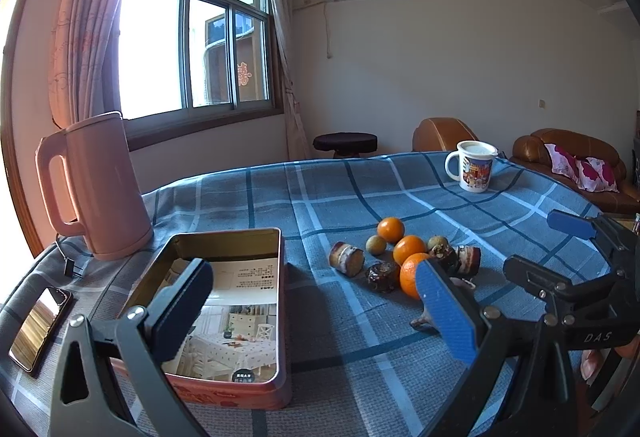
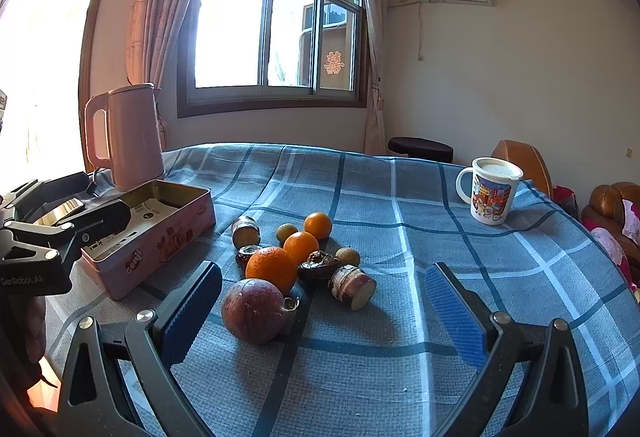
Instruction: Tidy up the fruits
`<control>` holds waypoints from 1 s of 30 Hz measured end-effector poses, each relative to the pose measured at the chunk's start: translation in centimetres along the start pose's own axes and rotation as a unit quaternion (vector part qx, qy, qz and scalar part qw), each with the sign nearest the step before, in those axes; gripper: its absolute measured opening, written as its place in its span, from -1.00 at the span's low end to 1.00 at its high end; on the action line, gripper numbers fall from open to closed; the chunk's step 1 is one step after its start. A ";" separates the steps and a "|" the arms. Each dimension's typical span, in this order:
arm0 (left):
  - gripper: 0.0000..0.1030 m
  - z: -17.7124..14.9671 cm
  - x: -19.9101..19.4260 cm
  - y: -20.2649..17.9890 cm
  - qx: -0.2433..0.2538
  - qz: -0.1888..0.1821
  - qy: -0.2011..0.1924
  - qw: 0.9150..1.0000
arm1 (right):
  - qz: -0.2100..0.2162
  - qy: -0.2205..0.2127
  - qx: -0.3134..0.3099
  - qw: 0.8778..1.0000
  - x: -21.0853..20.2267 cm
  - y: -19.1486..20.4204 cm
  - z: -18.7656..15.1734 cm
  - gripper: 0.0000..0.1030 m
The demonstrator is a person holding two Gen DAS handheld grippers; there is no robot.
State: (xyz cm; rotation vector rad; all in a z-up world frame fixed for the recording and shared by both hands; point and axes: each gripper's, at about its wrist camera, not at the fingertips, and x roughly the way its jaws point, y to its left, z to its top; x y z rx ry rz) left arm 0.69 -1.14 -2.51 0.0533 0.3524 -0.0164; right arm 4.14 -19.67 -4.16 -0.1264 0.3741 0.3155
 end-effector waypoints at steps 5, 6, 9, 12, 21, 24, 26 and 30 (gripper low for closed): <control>1.00 0.0 0.2 -0.2 -0.002 -0.002 0.005 1.000 | -0.001 0.003 0.001 1.000 0.1 -0.1 -0.1 0.98; 1.00 0.0 0.2 -0.2 -0.002 -0.003 0.006 1.000 | -0.002 0.003 0.000 1.000 0.1 -0.1 -0.1 0.98; 1.00 0.0 0.4 -0.4 -0.001 -0.006 0.009 1.000 | -0.004 0.005 0.001 1.000 0.2 -0.1 -0.2 0.98; 1.00 -0.1 0.4 -0.6 0.001 -0.008 0.011 1.000 | -0.004 0.006 0.003 1.000 0.2 -0.3 -0.3 0.98; 1.00 -0.2 0.6 -0.9 0.003 -0.013 0.016 1.000 | -0.005 0.007 0.006 1.000 0.2 -0.5 -0.4 0.98; 1.00 -0.2 0.8 -1.0 0.001 -0.019 0.020 1.000 | -0.005 0.007 0.007 1.000 0.2 -0.6 -0.4 0.98; 1.00 -0.3 1.0 -1.2 0.001 -0.023 0.023 0.999 | -0.007 0.007 0.006 1.000 0.2 -0.6 -0.5 0.98; 1.00 -0.4 1.6 -2.0 0.005 -0.036 0.033 0.999 | -0.010 0.010 0.012 1.000 0.3 -1.2 -0.7 0.98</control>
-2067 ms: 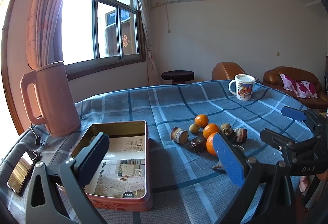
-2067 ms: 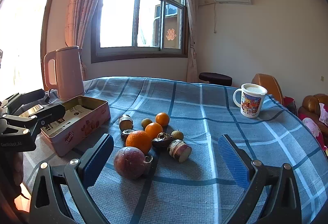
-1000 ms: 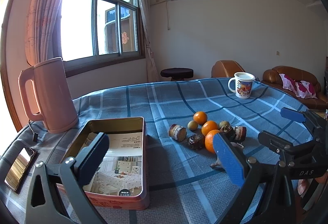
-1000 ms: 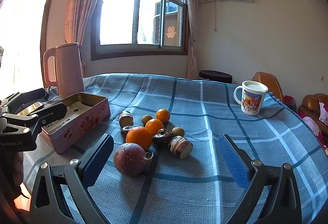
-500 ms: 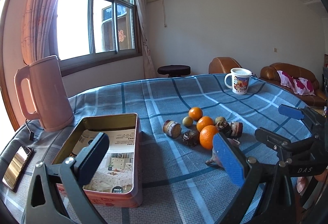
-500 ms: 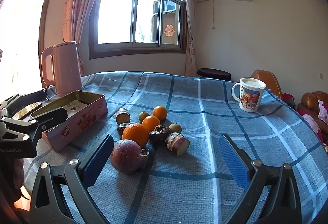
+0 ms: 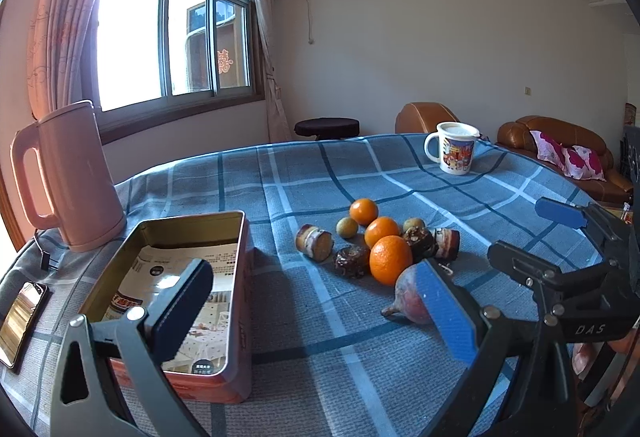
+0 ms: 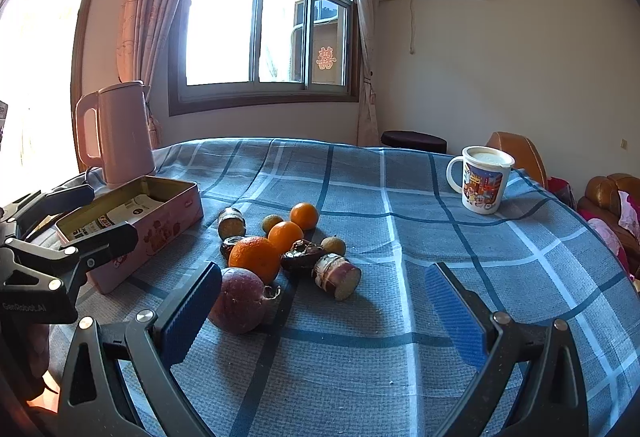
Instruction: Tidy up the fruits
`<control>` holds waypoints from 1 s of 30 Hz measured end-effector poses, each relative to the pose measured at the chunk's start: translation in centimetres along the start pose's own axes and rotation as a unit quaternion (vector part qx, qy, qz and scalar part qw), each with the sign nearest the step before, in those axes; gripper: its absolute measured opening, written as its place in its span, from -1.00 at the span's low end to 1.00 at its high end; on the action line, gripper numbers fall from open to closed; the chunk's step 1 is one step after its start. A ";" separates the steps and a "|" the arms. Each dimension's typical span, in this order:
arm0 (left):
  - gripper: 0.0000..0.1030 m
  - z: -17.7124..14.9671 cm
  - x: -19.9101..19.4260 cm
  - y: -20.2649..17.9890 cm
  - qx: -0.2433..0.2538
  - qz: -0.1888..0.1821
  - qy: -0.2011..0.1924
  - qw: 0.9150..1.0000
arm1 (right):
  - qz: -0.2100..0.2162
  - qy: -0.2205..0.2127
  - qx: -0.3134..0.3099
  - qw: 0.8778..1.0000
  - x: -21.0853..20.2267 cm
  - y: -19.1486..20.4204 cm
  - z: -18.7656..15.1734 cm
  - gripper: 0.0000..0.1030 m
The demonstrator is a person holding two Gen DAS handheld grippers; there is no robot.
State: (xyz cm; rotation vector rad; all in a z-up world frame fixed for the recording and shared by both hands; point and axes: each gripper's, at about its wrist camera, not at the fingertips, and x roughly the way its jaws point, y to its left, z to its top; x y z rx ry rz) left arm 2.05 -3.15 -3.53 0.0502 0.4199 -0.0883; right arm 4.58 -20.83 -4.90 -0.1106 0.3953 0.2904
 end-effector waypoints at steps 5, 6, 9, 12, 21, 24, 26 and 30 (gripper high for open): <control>1.00 0.1 1.4 -1.2 0.004 -0.028 0.019 0.999 | -0.013 0.004 0.012 1.000 0.3 -1.2 -0.3 0.98; 1.00 0.2 1.6 -1.4 0.002 -0.033 0.024 0.999 | -0.016 0.005 0.017 1.000 0.4 -1.6 -0.3 0.98; 1.00 0.4 2.2 -1.9 -0.001 -0.056 0.038 0.998 | -0.021 0.008 0.032 0.999 0.5 -2.6 -0.5 0.98; 1.00 0.4 2.9 -2.5 -0.002 -0.070 0.051 0.996 | -0.028 0.010 0.041 0.999 0.5 -3.2 -0.5 0.98; 0.67 0.3 6.7 -5.4 0.026 -0.111 0.124 0.986 | -0.046 0.016 0.052 0.997 0.7 -4.7 -0.5 0.98; 0.61 -0.1 7.8 -5.9 0.033 -0.120 0.150 0.981 | -0.048 0.018 0.060 0.997 0.8 -5.2 -0.5 0.98; 0.44 -0.5 8.5 -5.9 0.025 -0.133 0.171 0.976 | -0.048 0.019 0.061 0.997 1.0 -5.4 -0.5 0.98; 0.01 -0.7 8.7 -5.6 0.011 -0.162 0.180 0.970 | -0.047 0.028 0.057 0.997 1.5 -5.4 -0.1 0.98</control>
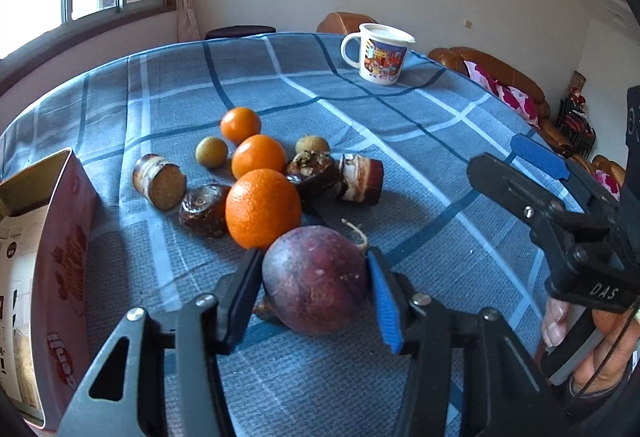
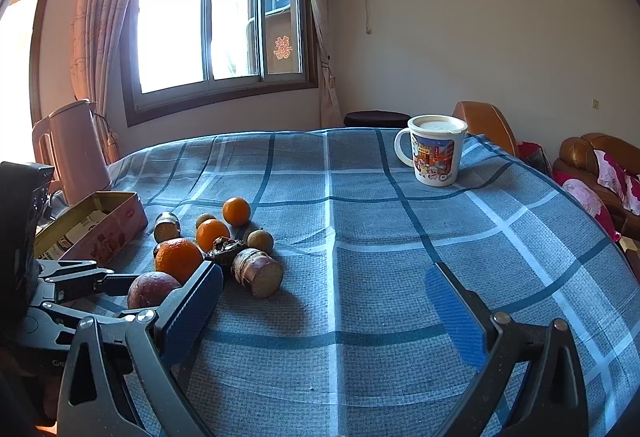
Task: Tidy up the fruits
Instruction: 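Grasp the purple passion fruit with the left gripper while the right gripper approaches the cylindrical can, then close the right gripper on the brown-and-white cylindrical can while the left gripper holds the passion fruit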
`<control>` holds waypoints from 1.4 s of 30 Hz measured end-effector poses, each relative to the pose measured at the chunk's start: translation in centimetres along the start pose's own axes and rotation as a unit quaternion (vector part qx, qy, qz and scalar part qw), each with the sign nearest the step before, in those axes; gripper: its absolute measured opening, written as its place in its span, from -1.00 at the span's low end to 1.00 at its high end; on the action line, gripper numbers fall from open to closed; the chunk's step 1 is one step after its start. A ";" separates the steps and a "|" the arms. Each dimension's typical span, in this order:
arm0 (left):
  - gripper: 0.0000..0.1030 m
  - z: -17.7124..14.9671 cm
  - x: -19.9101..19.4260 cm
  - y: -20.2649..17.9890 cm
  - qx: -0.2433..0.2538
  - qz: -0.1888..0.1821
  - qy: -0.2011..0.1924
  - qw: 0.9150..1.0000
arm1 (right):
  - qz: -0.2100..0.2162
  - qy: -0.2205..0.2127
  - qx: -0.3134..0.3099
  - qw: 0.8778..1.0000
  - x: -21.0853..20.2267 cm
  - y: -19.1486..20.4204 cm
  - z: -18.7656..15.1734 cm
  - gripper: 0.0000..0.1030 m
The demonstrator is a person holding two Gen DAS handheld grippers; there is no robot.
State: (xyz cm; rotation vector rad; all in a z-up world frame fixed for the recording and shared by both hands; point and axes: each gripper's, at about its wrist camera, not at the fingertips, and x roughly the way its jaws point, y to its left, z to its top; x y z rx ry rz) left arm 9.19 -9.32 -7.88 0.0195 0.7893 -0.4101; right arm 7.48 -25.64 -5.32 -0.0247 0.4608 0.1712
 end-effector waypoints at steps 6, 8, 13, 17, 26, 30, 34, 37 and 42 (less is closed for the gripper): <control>0.01 0.3 -1.5 0.5 -0.005 0.010 -0.035 0.999 | 0.016 0.023 -0.017 0.999 1.6 0.9 1.4 0.98; 0.01 0.7 -2.5 1.2 -0.010 0.021 -0.053 0.998 | 0.020 0.037 -0.028 0.999 2.5 1.5 1.8 0.97; 0.01 1.7 -3.0 3.6 -0.024 0.064 -0.074 0.995 | 0.041 0.083 -0.071 0.993 5.1 3.6 2.4 0.80; 0.01 1.7 -2.1 5.0 -0.038 0.075 -0.073 0.994 | 0.038 0.129 -0.095 0.986 7.9 4.3 1.9 0.49; 0.01 1.5 -1.9 4.8 -0.041 0.066 -0.071 0.994 | 0.076 0.183 -0.094 0.976 10.4 4.2 1.5 0.23; 0.01 1.4 -2.3 5.5 -0.059 0.060 -0.079 0.993 | 0.097 0.188 -0.092 0.973 10.6 4.4 1.4 -0.11; 0.01 1.3 -2.7 5.6 -0.062 0.060 -0.089 0.992 | 0.097 0.184 -0.093 0.974 10.4 4.4 1.5 -0.11; 0.01 1.3 -2.9 5.2 -0.056 0.064 -0.096 0.992 | 0.098 0.173 -0.092 0.976 9.9 4.3 1.7 -0.11; 0.01 1.2 -3.2 5.0 -0.051 0.068 -0.105 0.991 | 0.103 0.150 -0.088 0.979 9.1 4.1 2.0 -0.11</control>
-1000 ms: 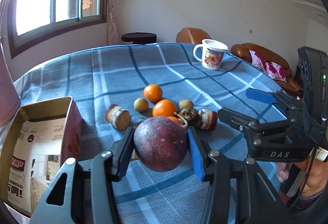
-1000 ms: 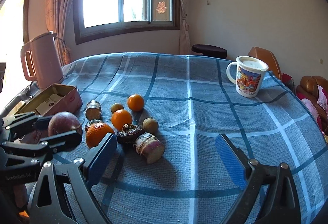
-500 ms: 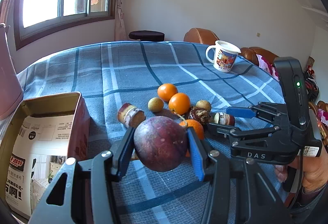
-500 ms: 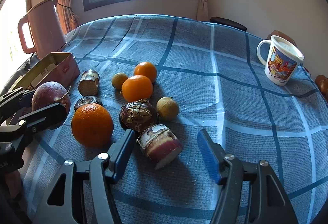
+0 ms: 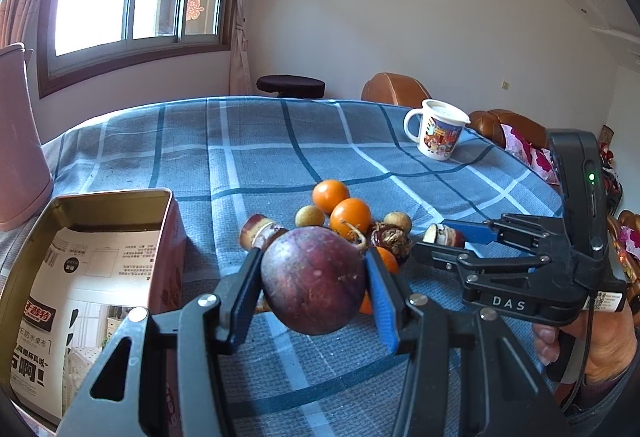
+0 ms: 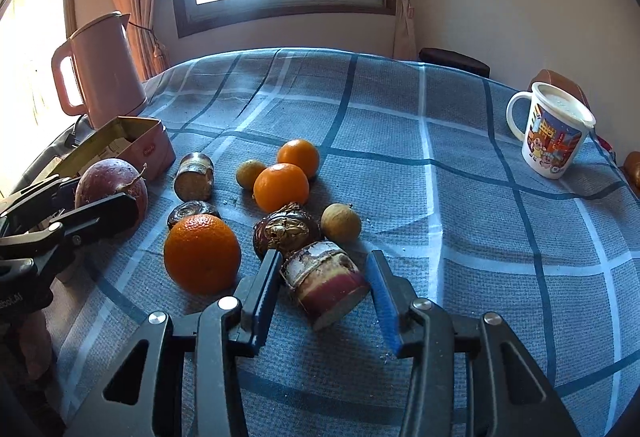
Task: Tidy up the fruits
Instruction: 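Close the right gripper on the brown-and-white cylindrical can while the left gripper holds the passion fruit, then lift the passion fruit and the can with both grippers off the table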
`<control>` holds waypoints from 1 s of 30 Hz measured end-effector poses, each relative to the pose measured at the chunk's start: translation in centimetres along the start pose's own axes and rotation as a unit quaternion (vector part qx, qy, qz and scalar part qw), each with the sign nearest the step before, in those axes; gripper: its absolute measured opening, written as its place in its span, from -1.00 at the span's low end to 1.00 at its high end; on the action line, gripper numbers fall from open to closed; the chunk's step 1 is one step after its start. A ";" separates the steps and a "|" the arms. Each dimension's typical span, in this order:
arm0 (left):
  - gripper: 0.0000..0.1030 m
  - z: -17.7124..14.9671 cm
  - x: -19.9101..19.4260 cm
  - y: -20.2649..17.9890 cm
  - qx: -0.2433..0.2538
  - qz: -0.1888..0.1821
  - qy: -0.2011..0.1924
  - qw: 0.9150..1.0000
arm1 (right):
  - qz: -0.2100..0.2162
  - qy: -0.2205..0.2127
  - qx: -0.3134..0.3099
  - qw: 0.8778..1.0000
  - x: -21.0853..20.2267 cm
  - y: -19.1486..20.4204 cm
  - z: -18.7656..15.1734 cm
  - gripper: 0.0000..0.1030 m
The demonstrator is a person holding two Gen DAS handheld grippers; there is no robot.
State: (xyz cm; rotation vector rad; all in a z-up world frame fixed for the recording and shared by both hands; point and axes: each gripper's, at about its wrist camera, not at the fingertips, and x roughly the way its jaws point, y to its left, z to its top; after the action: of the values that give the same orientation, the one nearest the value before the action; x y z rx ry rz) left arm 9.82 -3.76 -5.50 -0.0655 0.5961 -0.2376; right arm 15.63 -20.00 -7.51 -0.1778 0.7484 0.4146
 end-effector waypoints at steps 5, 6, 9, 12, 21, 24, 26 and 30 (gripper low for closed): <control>0.01 0.0 -0.4 -0.3 0.006 0.005 -0.011 1.000 | 0.003 -0.023 -0.005 1.000 -0.8 0.3 0.0 -0.11; 0.01 0.0 -0.5 -0.3 0.007 0.005 -0.013 1.000 | 0.005 -0.028 -0.007 1.000 -0.9 0.4 0.0 -0.11; 0.01 0.0 -0.7 -0.4 0.010 0.008 -0.020 1.000 | 0.004 -0.040 -0.012 0.999 -1.4 0.6 0.0 -0.11; 0.01 0.0 -0.9 -0.5 0.012 0.009 -0.026 1.000 | 0.004 -0.048 -0.015 0.999 -1.6 0.7 -0.1 -0.11; 0.01 -0.1 -1.5 -0.7 0.019 0.013 -0.040 0.999 | 0.009 -0.074 -0.015 0.997 -2.5 0.6 -0.2 -0.11; 0.01 -0.2 -1.6 -0.8 0.022 0.015 -0.045 0.999 | 0.012 -0.086 -0.014 0.996 -3.0 0.6 -0.3 -0.11; 0.01 -0.2 -1.8 -0.9 0.023 0.017 -0.048 0.998 | 0.013 -0.093 -0.012 0.996 -3.2 0.6 -0.4 -0.11; 0.01 -0.3 -2.1 -1.0 0.026 0.020 -0.055 0.998 | 0.016 -0.105 -0.008 0.994 -3.6 0.4 -0.4 -0.11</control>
State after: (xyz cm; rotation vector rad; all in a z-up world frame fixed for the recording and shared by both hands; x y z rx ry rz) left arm 7.80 -4.27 -4.44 -0.0167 0.4816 -0.2082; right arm 12.78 -20.85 -5.32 -0.1354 0.5421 0.4626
